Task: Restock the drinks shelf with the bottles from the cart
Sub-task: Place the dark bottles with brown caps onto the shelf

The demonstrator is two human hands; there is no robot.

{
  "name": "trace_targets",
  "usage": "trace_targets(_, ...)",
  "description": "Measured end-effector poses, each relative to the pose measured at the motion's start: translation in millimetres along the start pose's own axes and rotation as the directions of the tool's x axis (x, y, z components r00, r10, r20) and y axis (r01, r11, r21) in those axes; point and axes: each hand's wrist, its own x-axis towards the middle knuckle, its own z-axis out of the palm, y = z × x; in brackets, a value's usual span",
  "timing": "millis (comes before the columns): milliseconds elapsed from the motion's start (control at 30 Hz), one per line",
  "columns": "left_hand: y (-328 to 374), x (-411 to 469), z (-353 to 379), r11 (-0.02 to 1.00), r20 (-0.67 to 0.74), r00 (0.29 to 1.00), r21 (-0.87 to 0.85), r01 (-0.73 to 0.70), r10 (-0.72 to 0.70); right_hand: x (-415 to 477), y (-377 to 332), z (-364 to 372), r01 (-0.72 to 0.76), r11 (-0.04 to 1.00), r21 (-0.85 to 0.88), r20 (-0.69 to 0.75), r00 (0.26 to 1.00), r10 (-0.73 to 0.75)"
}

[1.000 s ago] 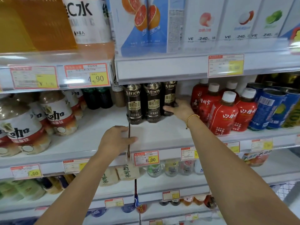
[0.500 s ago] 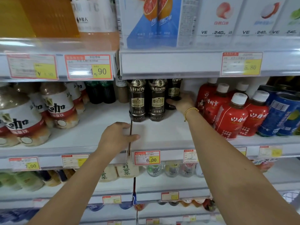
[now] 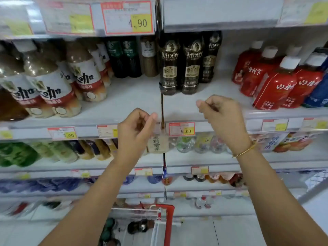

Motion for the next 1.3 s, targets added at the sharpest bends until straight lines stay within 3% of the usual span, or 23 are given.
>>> trace_targets(100, -37.6, -41.8, -29.5, 0.99, 0.079, 0.988, 0.073, 0.124, -0.13, -57.2, 4.5, 37.0, -0.02, 0.999, -0.05, 0.288, 0.957, 0.034)
trace_targets(233, -113.2, -106.0, -74.9, 0.88, 0.182, 0.884, 0.305, 0.365, -0.43, -127.9, 55.3, 113.2, -0.141, 0.972, -0.187, 0.606, 0.762, 0.227)
trace_targets(333, -183.1, -152.8, -104.5, 0.663, 0.165, 0.702, 0.529, 0.53, -0.693, -177.0, 89.1, 170.0, -0.224, 0.937, -0.267, 0.706, 0.616, 0.348)
trace_targets(433, -246.6, -197.8, -120.6, 0.472, 0.129, 0.514, 0.622, 0.624, -0.848, -221.1, 111.4, 226.4, -0.279, 0.904, -0.325, 0.781, 0.46, 0.423)
trace_targets(533, -296.8, -246.2, -129.8, 0.285, 0.117, 0.291, 0.712, 0.642, -0.949, -265.7, 135.1, 279.0, -0.19, 0.874, -0.448, 0.817, 0.309, 0.486)
trace_targets(600, -325.0, -281.2, -135.5, 0.214, 0.152, 0.151, 0.729, 0.651, -0.977, -295.5, 152.1, 304.2, -0.094, 0.849, -0.52, 0.826, 0.201, 0.527)
trace_targets(667, -349.8, -315.5, -138.5, 0.194, 0.191, 0.068, 0.79, 0.581, -0.979, -325.2, 168.1, 319.9, -0.033, 0.815, -0.578, 0.809, 0.107, 0.578)
trace_targets(733, -363.8, -338.4, -135.3, 0.207, 0.213, 0.049, 0.828, 0.521, -0.976, -348.0, 179.9, 331.9, 0.033, 0.785, -0.618, 0.786, 0.054, 0.616)
trace_targets(967, -397.7, -382.1, -109.2, 0.239, 0.194, 0.146, 0.87, 0.431, -0.97, -396.5, 194.6, 379.2, 0.184, 0.736, -0.652, 0.746, -0.019, 0.666)
trace_targets(1067, -408.7, -386.9, -105.6, 0.302, 0.267, 0.14, 0.838, 0.454, -0.953, -415.4, 206.5, 393.9, 0.212, 0.688, -0.694, 0.687, -0.089, 0.721)
trace_targets(1133, -407.2, -385.4, -107.0, 0.363, 0.298, 0.221, 0.849, 0.383, -0.929, -420.2, 209.5, 400.3, 0.24, 0.672, -0.7, 0.676, -0.08, 0.733)
trace_targets(1233, -406.1, -397.0, -106.9, 0.366, 0.265, 0.266, 0.794, 0.485, -0.927, -423.0, 214.0, 405.7, 0.269, 0.683, -0.678, 0.698, -0.052, 0.714)
trace_targets(1300, -410.4, -404.7, -102.6, 0.382, 0.295, 0.257, 0.819, 0.427, -0.92, -424.9, 217.1, 406.7, 0.28, 0.681, -0.677, 0.697, -0.053, 0.715)
